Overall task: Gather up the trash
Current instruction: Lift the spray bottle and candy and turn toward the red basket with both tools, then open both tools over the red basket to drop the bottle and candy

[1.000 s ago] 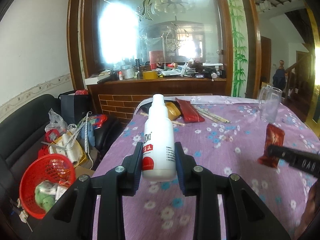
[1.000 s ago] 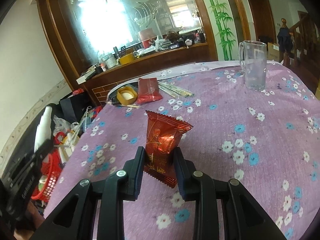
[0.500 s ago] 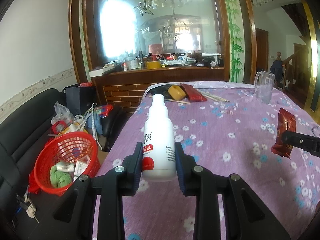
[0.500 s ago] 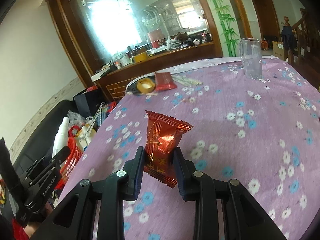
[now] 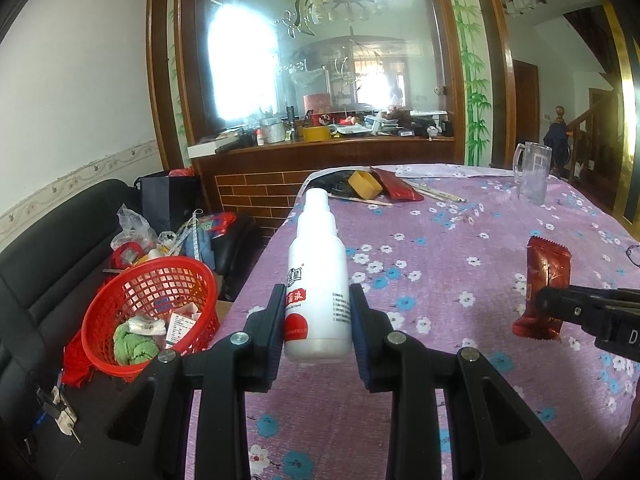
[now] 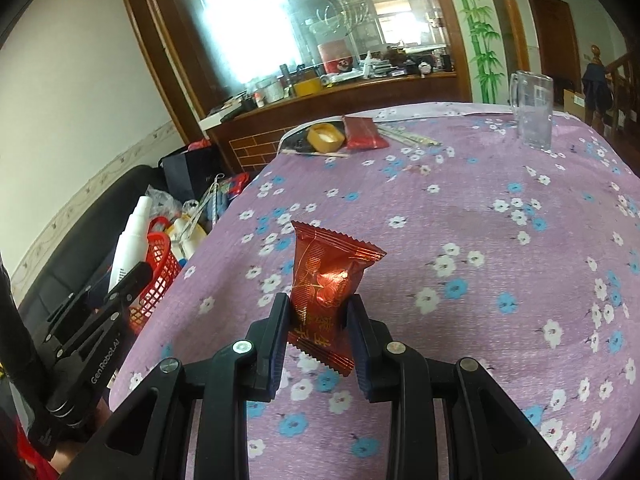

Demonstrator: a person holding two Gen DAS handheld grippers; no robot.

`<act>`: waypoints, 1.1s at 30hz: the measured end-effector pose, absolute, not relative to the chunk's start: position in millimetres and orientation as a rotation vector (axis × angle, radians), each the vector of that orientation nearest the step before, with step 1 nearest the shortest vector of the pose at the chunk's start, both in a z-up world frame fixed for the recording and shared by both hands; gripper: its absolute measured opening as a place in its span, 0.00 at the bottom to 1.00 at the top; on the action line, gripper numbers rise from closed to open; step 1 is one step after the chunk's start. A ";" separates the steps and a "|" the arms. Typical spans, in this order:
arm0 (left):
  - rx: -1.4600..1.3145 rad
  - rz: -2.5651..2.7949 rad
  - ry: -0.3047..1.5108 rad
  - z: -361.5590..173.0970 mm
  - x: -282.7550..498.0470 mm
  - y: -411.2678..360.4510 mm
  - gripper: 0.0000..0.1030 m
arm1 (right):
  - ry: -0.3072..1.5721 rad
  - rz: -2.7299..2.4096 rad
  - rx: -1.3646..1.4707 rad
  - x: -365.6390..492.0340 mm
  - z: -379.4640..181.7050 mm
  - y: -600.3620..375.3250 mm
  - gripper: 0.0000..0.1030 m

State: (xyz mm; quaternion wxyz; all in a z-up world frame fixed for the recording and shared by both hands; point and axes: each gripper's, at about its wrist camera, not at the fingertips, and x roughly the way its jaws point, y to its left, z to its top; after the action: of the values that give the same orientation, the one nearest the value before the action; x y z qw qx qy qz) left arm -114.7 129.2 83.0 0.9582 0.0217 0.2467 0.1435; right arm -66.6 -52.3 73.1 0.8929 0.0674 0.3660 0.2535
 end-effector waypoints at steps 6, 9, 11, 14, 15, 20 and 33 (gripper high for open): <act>0.021 0.310 0.507 78.8 -115.3 144.8 0.28 | 0.777 0.540 0.123 -63.2 71.3 -36.8 0.31; 0.009 0.319 0.510 77.2 -115.7 152.1 0.28 | 0.785 0.548 0.115 -60.7 70.4 -28.7 0.31; 0.001 0.329 0.513 75.9 -115.3 157.9 0.28 | 0.788 0.556 0.106 -59.3 70.3 -22.5 0.31; -0.010 0.340 0.518 74.5 -116.2 165.1 0.28 | 0.791 0.566 0.096 -58.6 69.7 -15.4 0.31; -0.014 0.344 0.518 74.3 -116.5 167.2 0.28 | 0.793 0.571 0.093 -57.8 69.3 -12.3 0.31; -0.030 0.360 0.520 73.4 -116.5 178.1 0.28 | 0.806 0.592 0.085 -54.9 67.5 -0.2 0.31; -0.071 0.406 0.521 72.1 -123.3 208.1 0.28 | 0.804 0.659 0.031 -55.6 74.2 41.0 0.31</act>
State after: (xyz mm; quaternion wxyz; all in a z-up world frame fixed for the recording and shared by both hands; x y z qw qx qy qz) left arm -123.3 208.1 72.1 0.9453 -0.0351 0.2559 0.1994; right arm -55.6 41.0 74.2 0.8677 0.0146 0.3843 0.3148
